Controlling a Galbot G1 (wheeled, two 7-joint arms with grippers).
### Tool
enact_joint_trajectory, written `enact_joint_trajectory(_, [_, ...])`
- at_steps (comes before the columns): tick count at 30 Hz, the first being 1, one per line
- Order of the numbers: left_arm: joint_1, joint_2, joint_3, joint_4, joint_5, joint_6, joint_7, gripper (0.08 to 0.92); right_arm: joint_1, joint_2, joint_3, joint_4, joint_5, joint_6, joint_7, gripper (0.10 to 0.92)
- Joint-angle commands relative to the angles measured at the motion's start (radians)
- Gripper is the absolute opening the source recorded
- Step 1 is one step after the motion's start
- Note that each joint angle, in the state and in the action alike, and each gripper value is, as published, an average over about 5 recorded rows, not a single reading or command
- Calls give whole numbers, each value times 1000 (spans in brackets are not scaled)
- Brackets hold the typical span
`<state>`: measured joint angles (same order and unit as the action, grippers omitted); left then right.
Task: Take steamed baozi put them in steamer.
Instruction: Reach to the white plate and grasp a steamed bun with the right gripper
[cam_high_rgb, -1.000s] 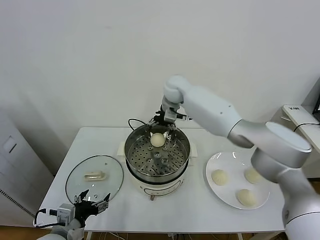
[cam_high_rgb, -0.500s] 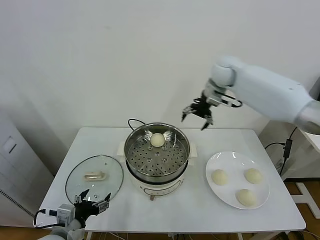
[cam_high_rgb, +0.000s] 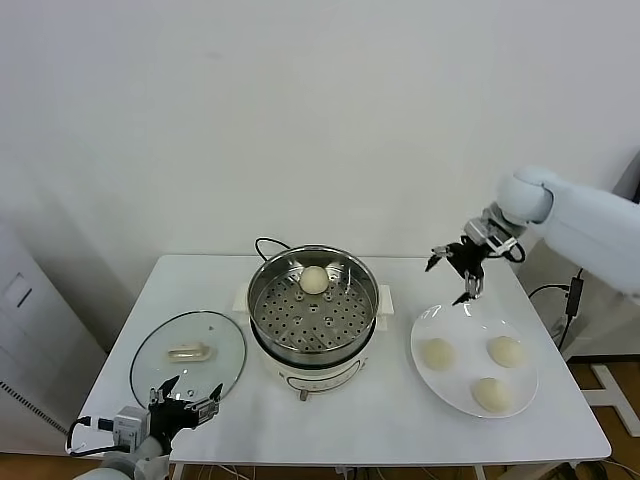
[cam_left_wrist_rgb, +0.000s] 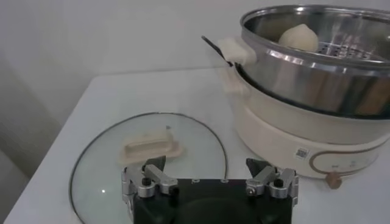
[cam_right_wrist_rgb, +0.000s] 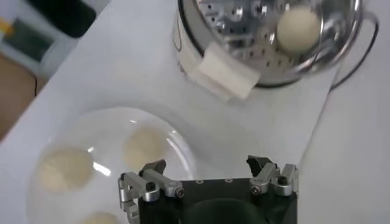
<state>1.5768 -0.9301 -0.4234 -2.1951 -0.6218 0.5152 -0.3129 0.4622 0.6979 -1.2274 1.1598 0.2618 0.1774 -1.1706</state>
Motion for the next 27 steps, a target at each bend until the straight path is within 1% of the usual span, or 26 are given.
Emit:
enact_joint_trajectory(1, [-1, -2, 2, 2, 1, 2, 0, 823, -195, -37, 83, -1, 1, -121, 22, 823])
enact_joint_trajectory(27, [1, -6, 9, 2, 1, 3, 1, 823, -360, 30, 178, -93, -106, -111, 76, 823])
